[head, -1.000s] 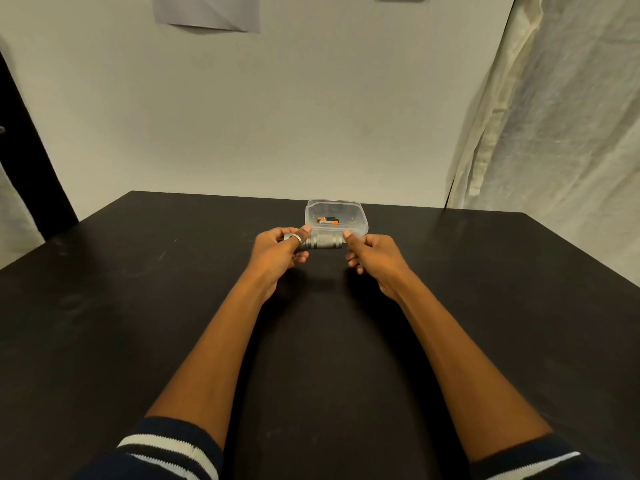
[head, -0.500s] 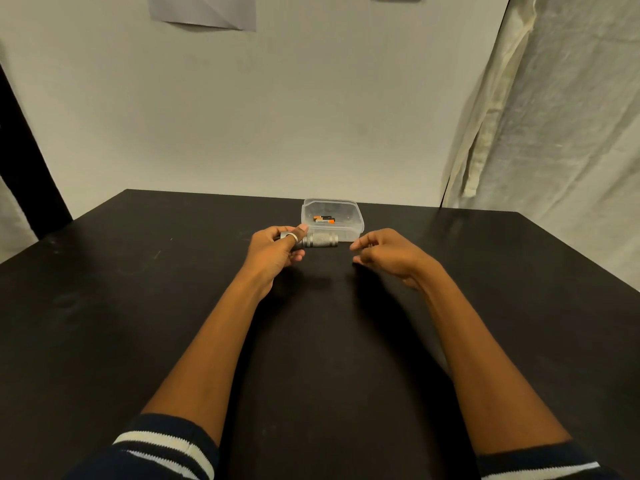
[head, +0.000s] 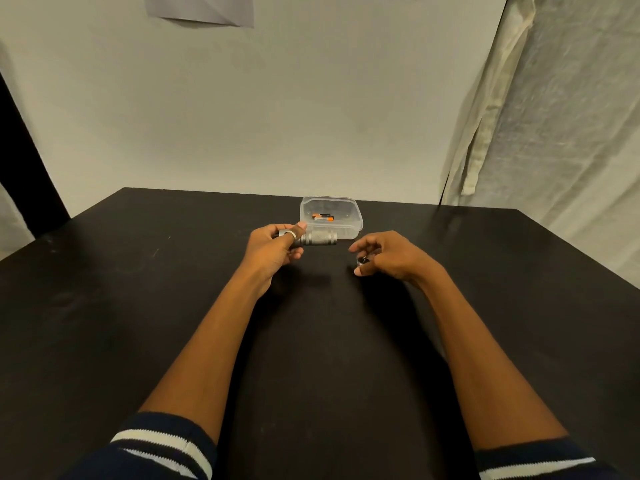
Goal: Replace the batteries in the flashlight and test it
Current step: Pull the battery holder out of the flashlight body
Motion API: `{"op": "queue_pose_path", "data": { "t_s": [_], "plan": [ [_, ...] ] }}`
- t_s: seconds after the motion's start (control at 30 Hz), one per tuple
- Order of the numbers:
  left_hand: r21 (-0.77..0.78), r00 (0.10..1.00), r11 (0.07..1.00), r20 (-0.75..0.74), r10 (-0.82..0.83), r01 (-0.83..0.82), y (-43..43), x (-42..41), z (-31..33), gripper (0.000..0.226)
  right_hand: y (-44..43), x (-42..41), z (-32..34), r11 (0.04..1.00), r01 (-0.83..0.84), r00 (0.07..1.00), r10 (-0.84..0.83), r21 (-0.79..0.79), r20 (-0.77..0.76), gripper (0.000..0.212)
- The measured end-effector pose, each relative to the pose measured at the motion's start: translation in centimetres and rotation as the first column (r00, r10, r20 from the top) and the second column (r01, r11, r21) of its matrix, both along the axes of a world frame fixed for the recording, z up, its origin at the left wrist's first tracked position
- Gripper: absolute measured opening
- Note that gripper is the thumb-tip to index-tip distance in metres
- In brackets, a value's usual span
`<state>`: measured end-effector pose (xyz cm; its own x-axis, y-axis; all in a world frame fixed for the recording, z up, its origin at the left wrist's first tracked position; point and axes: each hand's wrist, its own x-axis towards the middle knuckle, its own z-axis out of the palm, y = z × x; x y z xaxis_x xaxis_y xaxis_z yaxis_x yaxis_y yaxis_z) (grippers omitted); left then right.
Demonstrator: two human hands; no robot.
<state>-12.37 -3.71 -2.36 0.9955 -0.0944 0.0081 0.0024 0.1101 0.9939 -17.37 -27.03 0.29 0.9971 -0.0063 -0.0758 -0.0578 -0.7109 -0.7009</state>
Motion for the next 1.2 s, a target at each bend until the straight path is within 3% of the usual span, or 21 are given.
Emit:
{"op": "queue_pose_path", "data": {
  "t_s": [0.13, 0.27, 0.4, 0.47, 0.53, 0.63, 0.73, 0.9, 1.07, 1.2],
  "plan": [
    [0.001, 1.0, 1.0, -0.006, 0.0, 0.0, -0.1, 0.1, 0.1, 0.034, -0.2, 0.0, 0.3, 1.0, -0.008, 1.0, 0.007, -0.016, -0.013, 0.045],
    [-0.025, 1.0, 1.0, 0.009, -0.011, 0.012, 0.0, 0.2, -0.1, 0.035, 0.8, -0.1, 1.1, 0.986, 0.095, 0.959, -0.127, 0.138, 0.252, 0.018],
    [-0.065, 0.999, 0.998, 0.032, -0.022, 0.024, 0.1, 0.4, -0.2, 0.035, 2.9, 0.1, 1.2, 0.949, 0.058, 0.98, -0.114, 0.309, 0.164, 0.027],
    [-0.074, 0.998, 0.997, 0.065, -0.024, 0.028, 0.1, 0.4, -0.1, 0.036, 3.9, 0.2, 0.9, 0.858, 0.038, 0.99, -0.103, 0.512, 0.098, 0.024],
    [-0.102, 0.994, 0.995, 0.108, 0.002, 0.01, 0.0, 0.4, 0.2, 0.039, 4.5, 0.2, 0.8, 0.699, 0.047, 0.992, -0.117, 0.714, 0.05, 0.019],
    [-0.175, 0.981, 0.984, 0.183, 0.06, -0.028, 0.0, 0.3, 1.1, 0.046, 4.5, 0.2, 0.9, 0.472, 0.045, 0.996, -0.086, 0.88, -0.005, 0.017],
    [-0.257, 0.966, 0.966, 0.247, 0.08, -0.014, -0.4, 0.1, 2.2, 0.042, 4.8, 0.0, 0.8, 0.336, 0.059, 0.998, -0.027, 0.94, -0.053, 0.02],
    [-0.288, 0.948, 0.954, 0.316, 0.019, 0.077, -0.9, -0.4, 3.3, 0.035, 5.1, -0.3, 0.0, 0.217, 0.058, 0.995, 0.061, 0.975, -0.072, 0.033],
    [-0.264, 0.958, 0.963, 0.286, 0.017, 0.062, -0.4, -0.3, 3.3, 0.038, 4.4, -0.3, 0.2, 0.183, 0.054, 0.998, -0.031, 0.982, -0.049, 0.029],
    [-0.086, 0.961, 0.987, 0.255, -0.109, 0.135, 1.1, -0.1, 3.1, 0.045, 3.1, -0.4, 1.0, 0.2, 0.021, 0.991, -0.132, 0.98, 0.005, 0.019]
  ]
}}
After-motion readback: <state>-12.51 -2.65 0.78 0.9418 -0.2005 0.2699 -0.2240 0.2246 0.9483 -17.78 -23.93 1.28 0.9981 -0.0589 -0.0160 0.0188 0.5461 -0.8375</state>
